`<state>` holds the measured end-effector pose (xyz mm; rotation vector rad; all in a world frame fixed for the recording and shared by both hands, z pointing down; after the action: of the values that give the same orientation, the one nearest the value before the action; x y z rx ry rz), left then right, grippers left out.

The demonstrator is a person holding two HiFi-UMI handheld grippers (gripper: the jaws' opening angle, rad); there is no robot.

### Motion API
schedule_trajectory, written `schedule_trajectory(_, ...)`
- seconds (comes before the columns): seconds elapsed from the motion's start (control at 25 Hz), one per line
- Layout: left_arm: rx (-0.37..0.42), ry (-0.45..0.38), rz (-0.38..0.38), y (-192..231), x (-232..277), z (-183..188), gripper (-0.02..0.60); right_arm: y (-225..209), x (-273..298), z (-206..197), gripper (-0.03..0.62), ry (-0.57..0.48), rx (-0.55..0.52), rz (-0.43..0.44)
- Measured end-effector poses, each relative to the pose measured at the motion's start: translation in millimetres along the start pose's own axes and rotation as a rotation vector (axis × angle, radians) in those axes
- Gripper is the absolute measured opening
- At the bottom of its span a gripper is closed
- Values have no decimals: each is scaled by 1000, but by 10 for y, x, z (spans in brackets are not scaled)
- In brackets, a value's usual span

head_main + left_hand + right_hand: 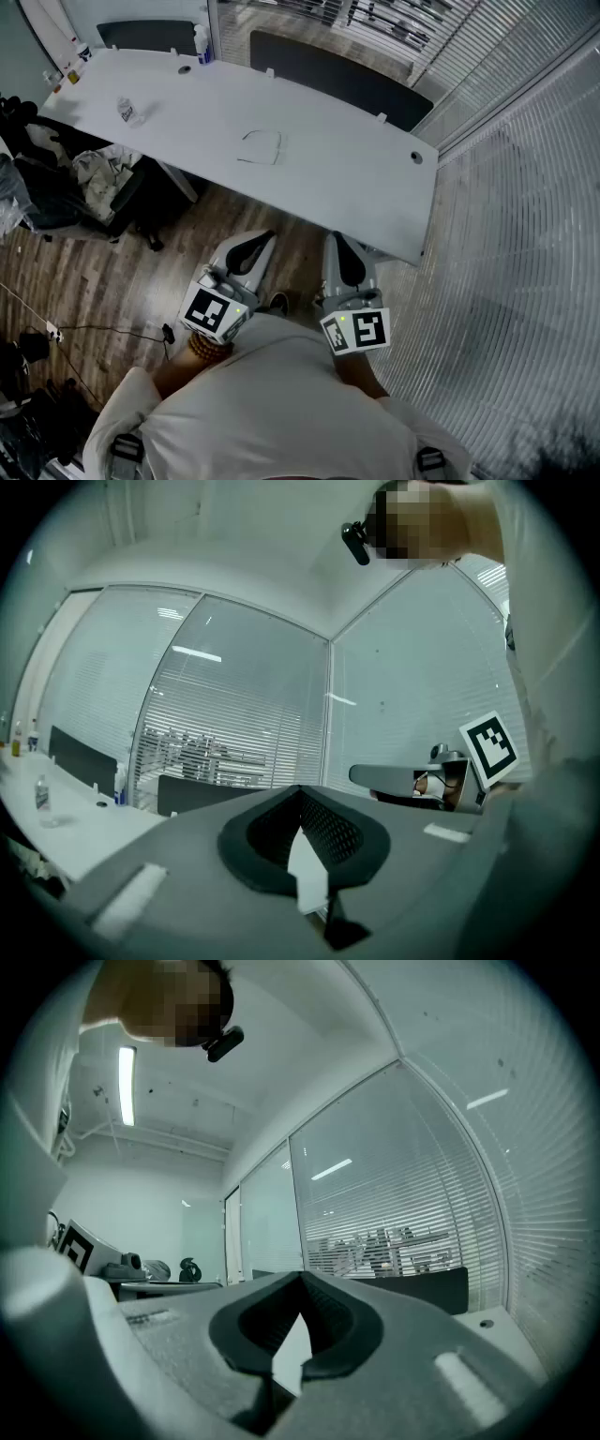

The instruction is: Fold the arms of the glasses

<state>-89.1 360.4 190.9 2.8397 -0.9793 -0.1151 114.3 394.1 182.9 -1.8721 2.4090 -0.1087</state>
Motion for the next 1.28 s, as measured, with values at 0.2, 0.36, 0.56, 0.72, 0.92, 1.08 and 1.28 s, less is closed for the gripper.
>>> schedule_trajectory(0.2,-5,-6,9,-30,23,-37,3,-13,-34,-45,-1,6,8,11)
schedule_trajectory(0.36,-12,-12,-2,-33,5,-79,3,-34,-33,-43,0,10,13,10)
schedule_trajectory(0.56,-13,2,11,-45,-14,-64,3,-48,-35,-27,0,6,16,11)
schedule_trajectory(0.72,-3,7,21,-41,-10,-95,3,-77,-16,-54,2,4,33,21)
schedule_trajectory(0.92,5,8,32,-44,46,-105,3,-151,27,-29,2,5,40,40)
schedule_trajectory(1.08,-12,19,45,-62,148,-132,3,-276,65,-21,2,13,51,41)
schedule_trajectory(1.28,-19,16,45,-152,314,-180,3,-468,34,-38,0,20,56,47)
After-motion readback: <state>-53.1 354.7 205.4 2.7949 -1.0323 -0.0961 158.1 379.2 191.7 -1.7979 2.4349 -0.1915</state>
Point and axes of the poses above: the fingertips, and each gripper's own axes: x forward along the fingers, y to its left, z out of its top, the point moved 10 cm from there along -x, backward along the fingers, and after that the axes turned 5 degrees about -z, right-handed, at the moved point
